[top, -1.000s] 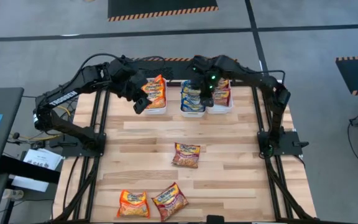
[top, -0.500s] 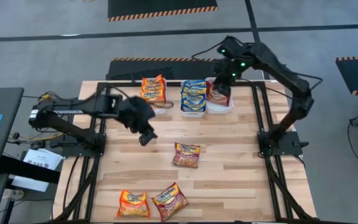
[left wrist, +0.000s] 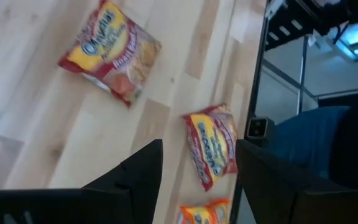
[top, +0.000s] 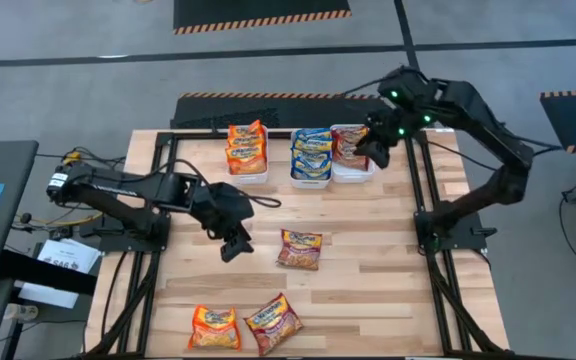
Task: Sort Maruchan noodles
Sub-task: Put the bottom red noodle soup pack into the right white bin
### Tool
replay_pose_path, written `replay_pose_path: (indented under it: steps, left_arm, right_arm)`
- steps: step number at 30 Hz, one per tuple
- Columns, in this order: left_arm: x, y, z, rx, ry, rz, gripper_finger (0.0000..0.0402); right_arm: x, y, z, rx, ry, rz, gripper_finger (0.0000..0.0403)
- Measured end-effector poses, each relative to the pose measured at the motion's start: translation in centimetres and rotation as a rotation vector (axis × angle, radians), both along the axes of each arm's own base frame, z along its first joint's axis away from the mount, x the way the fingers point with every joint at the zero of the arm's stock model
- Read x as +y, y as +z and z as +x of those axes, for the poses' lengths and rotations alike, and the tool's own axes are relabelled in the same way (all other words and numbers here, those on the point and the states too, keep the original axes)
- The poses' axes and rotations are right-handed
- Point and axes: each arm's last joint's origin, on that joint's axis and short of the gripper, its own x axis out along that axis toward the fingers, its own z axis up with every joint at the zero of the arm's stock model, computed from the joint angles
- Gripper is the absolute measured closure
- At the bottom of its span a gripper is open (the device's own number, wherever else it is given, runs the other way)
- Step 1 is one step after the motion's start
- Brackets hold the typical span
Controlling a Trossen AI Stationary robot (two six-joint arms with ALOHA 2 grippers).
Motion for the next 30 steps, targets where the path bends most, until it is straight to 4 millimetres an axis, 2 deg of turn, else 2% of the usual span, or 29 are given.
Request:
replay_pose_path:
  steps: [9, 16, 20, 23, 30]
  left_arm:
    - [-0.2, -0.2, -0.3, 0.065, 0.075, -0.067, 0.0214]
    - [-0.6, -0.9, 0.5, 0.041, 0.012, -0.118, 0.0214]
    - [-2.2, -2.8, 1.3, 0.0, -0.047, -0.188, 0.0214]
    - [-3.4, -5.1, 1.3, -0.004, -0.047, -0.22, 0.0214]
    - [-6.0, -10.2, 1.3, 0.032, -0.007, -0.332, 0.0214]
  right_arm:
    - [5.3, 1.2, -0.4, -0.036, 0.049, 0.101, 0.0239]
    - [9.4, 1.2, 0.0, -0.009, 0.117, 0.157, 0.0239]
    - [11.5, 1.2, 0.1, -0.005, 0.115, 0.134, 0.0239]
    - [12.9, 1.3, 0.0, -0.013, 0.113, 0.119, 0.0239]
    - [14.8, 1.2, -0.3, -0.008, 0.154, 0.114, 0.0239]
